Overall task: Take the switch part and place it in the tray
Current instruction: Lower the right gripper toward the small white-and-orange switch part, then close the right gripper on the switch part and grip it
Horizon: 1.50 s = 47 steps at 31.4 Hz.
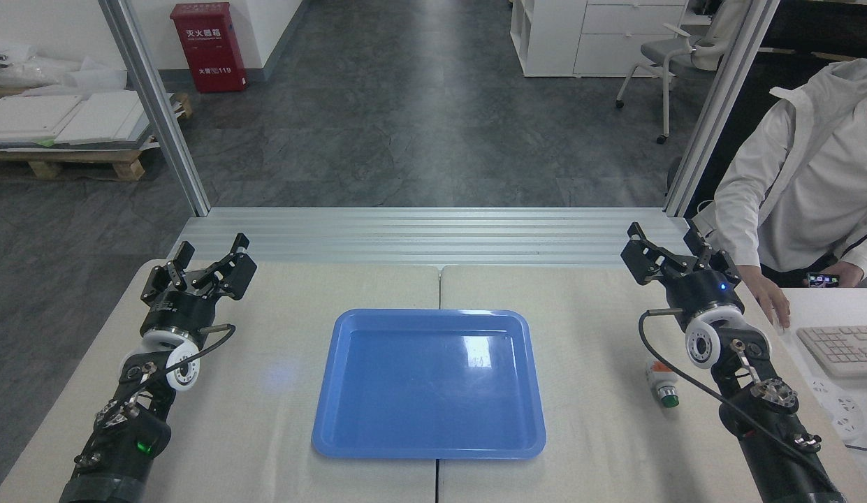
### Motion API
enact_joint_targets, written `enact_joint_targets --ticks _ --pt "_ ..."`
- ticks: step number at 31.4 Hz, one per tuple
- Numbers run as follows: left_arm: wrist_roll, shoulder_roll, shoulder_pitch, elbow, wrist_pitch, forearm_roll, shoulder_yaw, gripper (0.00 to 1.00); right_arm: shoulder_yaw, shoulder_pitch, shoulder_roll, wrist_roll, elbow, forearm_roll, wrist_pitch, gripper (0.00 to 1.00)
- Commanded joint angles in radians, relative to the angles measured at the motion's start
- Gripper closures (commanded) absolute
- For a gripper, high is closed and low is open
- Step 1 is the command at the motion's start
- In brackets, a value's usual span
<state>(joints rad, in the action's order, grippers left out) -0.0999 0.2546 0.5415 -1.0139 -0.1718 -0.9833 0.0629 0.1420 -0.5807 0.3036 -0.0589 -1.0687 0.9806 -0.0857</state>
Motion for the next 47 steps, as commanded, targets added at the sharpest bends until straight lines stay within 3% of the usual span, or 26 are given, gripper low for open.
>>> enact_joint_targets --ticks 1,36,47 --pt "0.006 0.0 0.002 0.005 0.002 -0.003 0.0 0.0 0.002 -0.001 -0.011 -0.004 0.007 0.0 0.018 0.02" --pt "0.008 0.0 0.003 0.001 -0.001 0.0 0.0 0.0 0.031 0.024 -0.001 -0.009 -0.007 0.001 0.044 0.02" --pt "0.008 0.0 0.003 0.001 -0.001 0.0 0.0 0.0 0.08 0.016 0.023 -0.013 -0.007 0.001 0.046 0.02"
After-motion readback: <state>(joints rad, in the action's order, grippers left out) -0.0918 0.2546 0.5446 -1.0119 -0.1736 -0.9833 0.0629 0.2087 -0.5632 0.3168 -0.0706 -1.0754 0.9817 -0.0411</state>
